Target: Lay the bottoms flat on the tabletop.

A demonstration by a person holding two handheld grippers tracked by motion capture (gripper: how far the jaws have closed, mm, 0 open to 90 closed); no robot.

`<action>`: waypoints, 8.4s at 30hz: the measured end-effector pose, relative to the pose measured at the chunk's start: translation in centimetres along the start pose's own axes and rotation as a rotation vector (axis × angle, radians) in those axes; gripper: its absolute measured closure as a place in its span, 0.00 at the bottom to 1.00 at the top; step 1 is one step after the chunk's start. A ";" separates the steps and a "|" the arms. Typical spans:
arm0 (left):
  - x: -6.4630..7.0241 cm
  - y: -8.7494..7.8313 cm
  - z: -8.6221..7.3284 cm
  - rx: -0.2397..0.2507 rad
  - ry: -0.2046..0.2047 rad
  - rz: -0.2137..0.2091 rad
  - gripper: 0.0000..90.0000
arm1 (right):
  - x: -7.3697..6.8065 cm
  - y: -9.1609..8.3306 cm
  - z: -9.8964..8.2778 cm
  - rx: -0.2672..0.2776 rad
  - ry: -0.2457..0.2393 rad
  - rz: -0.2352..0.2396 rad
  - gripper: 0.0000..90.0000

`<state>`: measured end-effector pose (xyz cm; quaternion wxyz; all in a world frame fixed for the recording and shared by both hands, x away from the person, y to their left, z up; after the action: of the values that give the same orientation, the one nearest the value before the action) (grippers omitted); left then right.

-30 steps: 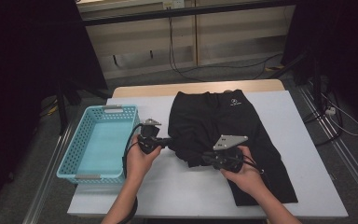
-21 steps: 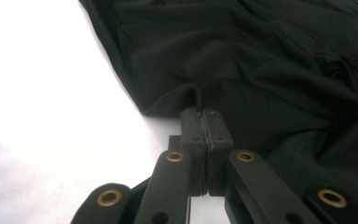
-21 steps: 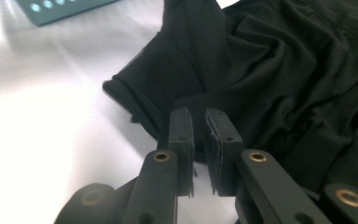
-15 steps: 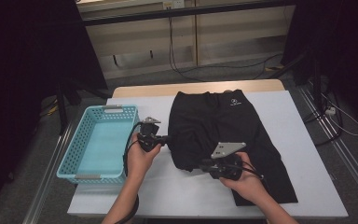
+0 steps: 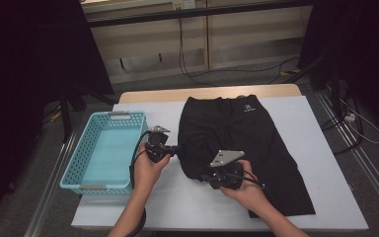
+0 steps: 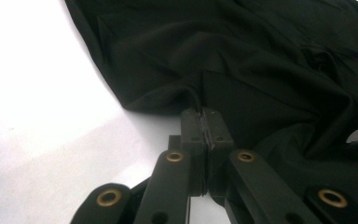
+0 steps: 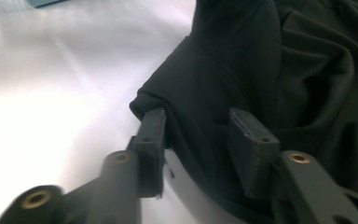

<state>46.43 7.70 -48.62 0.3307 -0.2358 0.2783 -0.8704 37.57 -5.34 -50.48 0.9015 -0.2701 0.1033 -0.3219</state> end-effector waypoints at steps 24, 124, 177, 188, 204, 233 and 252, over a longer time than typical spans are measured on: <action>-1.7 0.0 0.2 0.034 -0.042 0.025 0.99 | 3.1 -5.5 -0.5 0.079 0.056 -0.003 0.99; 4.6 1.8 -3.3 -0.056 0.074 -0.113 0.96 | 5.9 -5.1 -3.1 -0.004 0.118 -0.092 0.93; 3.6 1.5 0.2 0.068 0.042 -0.083 0.97 | 1.2 -2.5 0.7 0.027 -0.030 -0.033 0.76; 3.8 1.4 0.2 0.068 0.041 -0.090 0.97 | 1.3 0.0 -1.8 -0.083 -0.017 -0.006 0.78; 3.5 -0.5 1.7 0.120 0.030 -0.090 0.97 | -0.8 -2.8 0.4 0.003 -0.022 0.102 1.00; 4.5 1.9 -4.0 -0.032 0.093 -0.095 0.54 | 6.3 -3.8 -0.8 0.075 0.185 -0.091 0.99; 5.7 -0.7 -1.7 -0.002 0.025 -0.202 0.97 | 2.2 -5.5 -0.6 0.052 0.108 0.012 0.70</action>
<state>41.30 4.63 -48.11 0.2373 -0.2521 0.2582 -0.9019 36.18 -10.57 -48.00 0.9033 -0.2280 0.1450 -0.3332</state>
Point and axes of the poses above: each handheld gripper's, and its own axes: y roughly forward along the jaws, z roughly out of its top, x roughly to its right, the point moved 9 cm from there along y, roughly forward along the jaws, and after that the axes turned 5 degrees about x, right-handed, at the moved point
